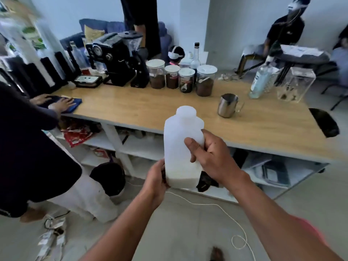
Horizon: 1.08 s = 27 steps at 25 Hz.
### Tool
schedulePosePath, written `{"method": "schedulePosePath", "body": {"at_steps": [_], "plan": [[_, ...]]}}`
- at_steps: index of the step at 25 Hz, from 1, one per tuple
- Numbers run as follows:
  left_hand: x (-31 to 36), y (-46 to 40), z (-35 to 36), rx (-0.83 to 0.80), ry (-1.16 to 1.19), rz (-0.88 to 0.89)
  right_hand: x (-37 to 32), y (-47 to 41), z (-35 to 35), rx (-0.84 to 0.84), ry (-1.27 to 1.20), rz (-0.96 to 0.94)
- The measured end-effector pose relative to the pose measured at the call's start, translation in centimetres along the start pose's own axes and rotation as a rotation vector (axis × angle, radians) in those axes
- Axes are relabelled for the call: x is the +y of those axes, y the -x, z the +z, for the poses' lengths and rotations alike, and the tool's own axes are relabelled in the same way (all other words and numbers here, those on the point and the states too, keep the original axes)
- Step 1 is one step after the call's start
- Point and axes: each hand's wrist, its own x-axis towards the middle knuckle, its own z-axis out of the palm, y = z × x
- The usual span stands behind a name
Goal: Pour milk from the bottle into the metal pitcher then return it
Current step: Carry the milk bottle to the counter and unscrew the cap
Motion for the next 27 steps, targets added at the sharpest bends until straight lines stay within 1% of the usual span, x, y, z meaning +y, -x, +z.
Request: {"method": "schedulePosePath", "body": {"at_steps": [6, 9, 15, 21, 24, 27], "plan": [[0.4, -4.5, 10.1, -0.109, -0.066, 0.004, 4.2, -3.0, -8.8, 0.117, 0.022, 0.043], [0.6, -6.8, 15.4, -0.110, -0.081, -0.015, 6.2, -4.8, -13.1, 0.145, 0.018, 0.051], [0.6, -10.4, 21.9, -0.140, -0.093, -0.044, 9.5, -7.7, -18.9, 0.184, -0.056, 0.090], [0.5, -14.0, 25.6, -0.162, -0.142, -0.108, 12.8, -10.7, -20.8, 0.242, -0.256, 0.211], [1.4, -17.0, 26.1, -0.183, -0.191, -0.104, 13.9, -12.5, -20.7, 0.275, -0.420, 0.248], [2.5, -19.1, 26.4, -0.183, -0.207, -0.122, 14.8, -14.4, -20.3, 0.320, -0.491, 0.308]]}}
